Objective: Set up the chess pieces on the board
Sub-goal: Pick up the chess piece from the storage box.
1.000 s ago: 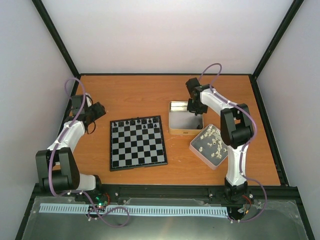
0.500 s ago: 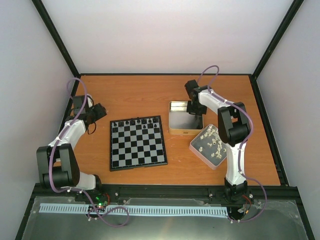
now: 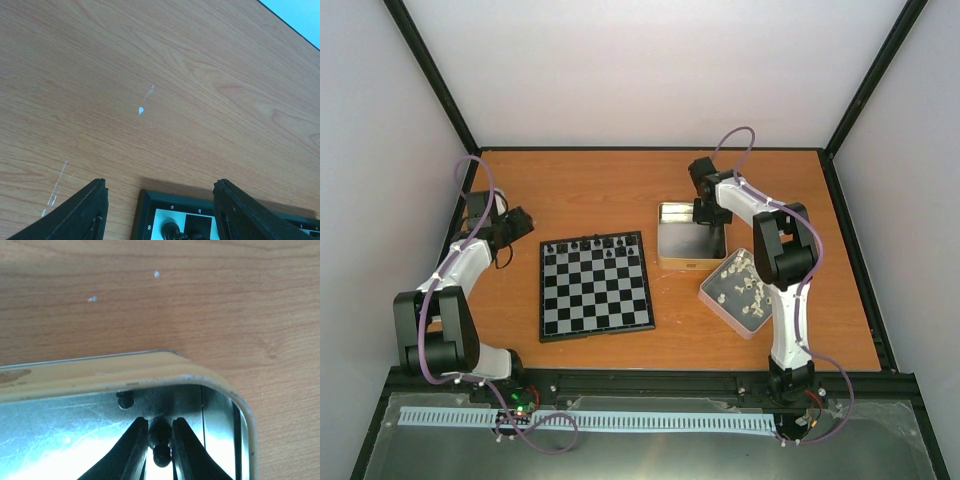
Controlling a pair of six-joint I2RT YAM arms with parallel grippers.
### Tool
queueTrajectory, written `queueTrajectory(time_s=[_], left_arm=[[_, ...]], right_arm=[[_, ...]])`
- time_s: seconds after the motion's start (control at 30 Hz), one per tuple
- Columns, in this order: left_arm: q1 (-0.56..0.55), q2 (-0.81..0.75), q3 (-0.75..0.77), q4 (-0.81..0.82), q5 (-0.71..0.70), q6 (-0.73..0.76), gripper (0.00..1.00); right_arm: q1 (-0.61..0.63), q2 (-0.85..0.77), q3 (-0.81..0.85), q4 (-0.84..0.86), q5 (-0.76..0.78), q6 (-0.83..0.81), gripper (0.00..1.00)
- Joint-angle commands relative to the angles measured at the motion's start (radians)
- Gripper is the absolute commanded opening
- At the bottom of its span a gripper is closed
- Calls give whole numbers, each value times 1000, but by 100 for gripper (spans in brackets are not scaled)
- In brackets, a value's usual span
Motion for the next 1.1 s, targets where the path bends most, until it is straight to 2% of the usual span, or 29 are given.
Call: queueTrajectory(time_s=[0.0,0.2,0.4,0.57,0.67,0.83,1.07], left_arm=[[6,0,43,25,8,27,59],[5,-8,31,25,8,25,59],[4,-16,30,25,9,23,59],[5,-37,26,6,0,19,59],[5,-68,34,-40,-54,0,59],[6,-146,20,-85,-95,-14,59],[5,-275,-3,-158,-149,8,60]], right_arm=[[-5,21,32,18,48,-31,16],[-5,22,29,21,52,-37,16],[-5,10,26,28,34,-35,3],[-4,-44,25,5,-50,-31,3],[7,-108,26,-13,-119,-18,3],[83,-178,83,-54,-147,2,3],[294,-130,245,-72,-146,-68,3]])
